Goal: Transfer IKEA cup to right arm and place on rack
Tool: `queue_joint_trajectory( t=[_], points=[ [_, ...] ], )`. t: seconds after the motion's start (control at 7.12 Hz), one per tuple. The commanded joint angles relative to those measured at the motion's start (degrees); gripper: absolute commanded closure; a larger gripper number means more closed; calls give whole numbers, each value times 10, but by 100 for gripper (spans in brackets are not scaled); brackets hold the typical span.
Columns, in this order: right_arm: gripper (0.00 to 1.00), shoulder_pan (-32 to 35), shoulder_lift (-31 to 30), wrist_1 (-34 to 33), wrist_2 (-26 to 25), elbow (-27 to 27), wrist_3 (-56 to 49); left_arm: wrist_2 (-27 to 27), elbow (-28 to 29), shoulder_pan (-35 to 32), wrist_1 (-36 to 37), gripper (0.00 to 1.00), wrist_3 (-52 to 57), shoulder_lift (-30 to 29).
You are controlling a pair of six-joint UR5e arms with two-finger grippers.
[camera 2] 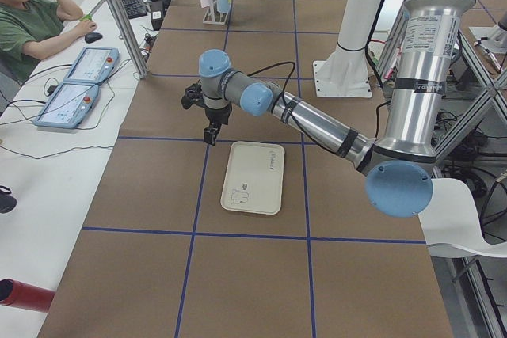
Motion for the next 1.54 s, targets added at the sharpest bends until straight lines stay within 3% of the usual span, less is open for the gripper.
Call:
queue_joint_trajectory(
  t=[0.0,0.14,0.84,1.12,1.4],
  points=[
    [53,0,0,0,0,0,0,0,0,0,0,0,0,0],
    [46,0,0,0,0,0,0,0,0,1,0,0,0,0],
    [45,0,-4,0,0,-2,-1,0,1,1,0,0,0,0],
    [28,-1,-7,0,0,-2,0,0,1,1,0,0,0,0],
    [5,-1,-8,-1,0,-4,12,0,1,1,0,0,0,0]
  ],
)
